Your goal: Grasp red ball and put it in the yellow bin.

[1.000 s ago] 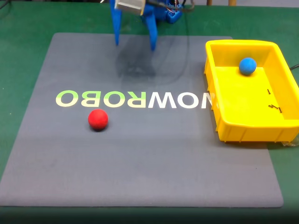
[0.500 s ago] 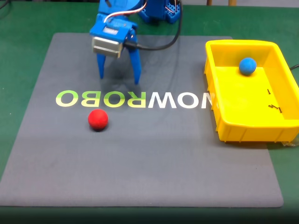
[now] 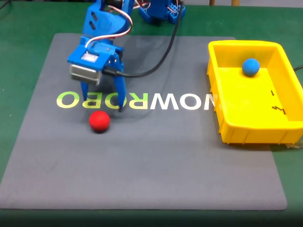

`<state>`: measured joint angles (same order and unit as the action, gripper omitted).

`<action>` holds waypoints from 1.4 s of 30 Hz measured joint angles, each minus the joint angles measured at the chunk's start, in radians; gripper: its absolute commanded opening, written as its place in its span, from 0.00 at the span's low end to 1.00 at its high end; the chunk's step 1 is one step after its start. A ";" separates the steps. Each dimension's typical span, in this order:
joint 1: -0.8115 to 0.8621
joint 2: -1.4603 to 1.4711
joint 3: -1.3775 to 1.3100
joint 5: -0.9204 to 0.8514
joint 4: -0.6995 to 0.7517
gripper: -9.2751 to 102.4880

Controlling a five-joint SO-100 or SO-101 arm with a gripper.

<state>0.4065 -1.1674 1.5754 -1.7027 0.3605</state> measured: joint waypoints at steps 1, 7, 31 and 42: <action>0.000 0.025 -0.028 0.003 0.000 0.39; 0.000 0.152 -0.184 0.031 0.003 0.39; -0.058 0.327 -0.376 0.057 0.003 0.08; -0.058 0.314 -0.380 0.057 0.018 0.08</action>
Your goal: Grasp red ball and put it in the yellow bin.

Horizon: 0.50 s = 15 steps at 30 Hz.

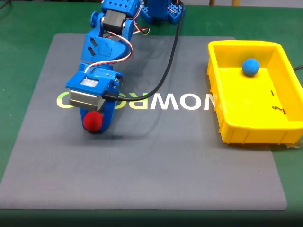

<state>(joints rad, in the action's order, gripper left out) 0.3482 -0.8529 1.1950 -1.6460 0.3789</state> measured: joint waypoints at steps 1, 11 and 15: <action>0.000 -0.011 0.002 0.003 0.014 0.08; -0.064 -0.373 0.037 0.051 0.133 0.08; -0.153 -0.541 0.138 0.064 0.133 0.08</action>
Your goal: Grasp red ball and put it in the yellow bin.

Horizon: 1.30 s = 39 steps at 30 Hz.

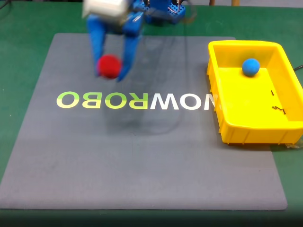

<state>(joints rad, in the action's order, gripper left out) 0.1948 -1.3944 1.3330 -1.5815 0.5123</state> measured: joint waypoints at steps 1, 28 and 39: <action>-0.028 -0.038 0.028 0.005 0.000 0.08; -0.653 -0.250 0.281 0.103 0.006 0.08; -0.660 -0.250 0.281 0.121 0.006 0.35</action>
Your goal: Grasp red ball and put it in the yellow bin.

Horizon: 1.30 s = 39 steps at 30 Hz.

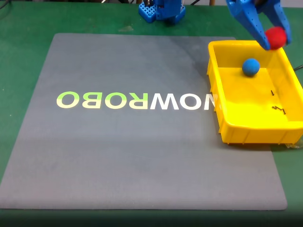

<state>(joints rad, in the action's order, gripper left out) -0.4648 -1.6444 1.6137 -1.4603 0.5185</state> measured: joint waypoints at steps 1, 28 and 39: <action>0.000 0.000 0.000 0.000 0.000 0.35; 0.054 -0.344 0.207 0.000 0.152 0.34; 0.333 -1.051 0.693 -0.080 0.287 0.08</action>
<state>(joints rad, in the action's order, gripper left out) -0.1319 -2.6952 2.3071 -1.5401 0.8053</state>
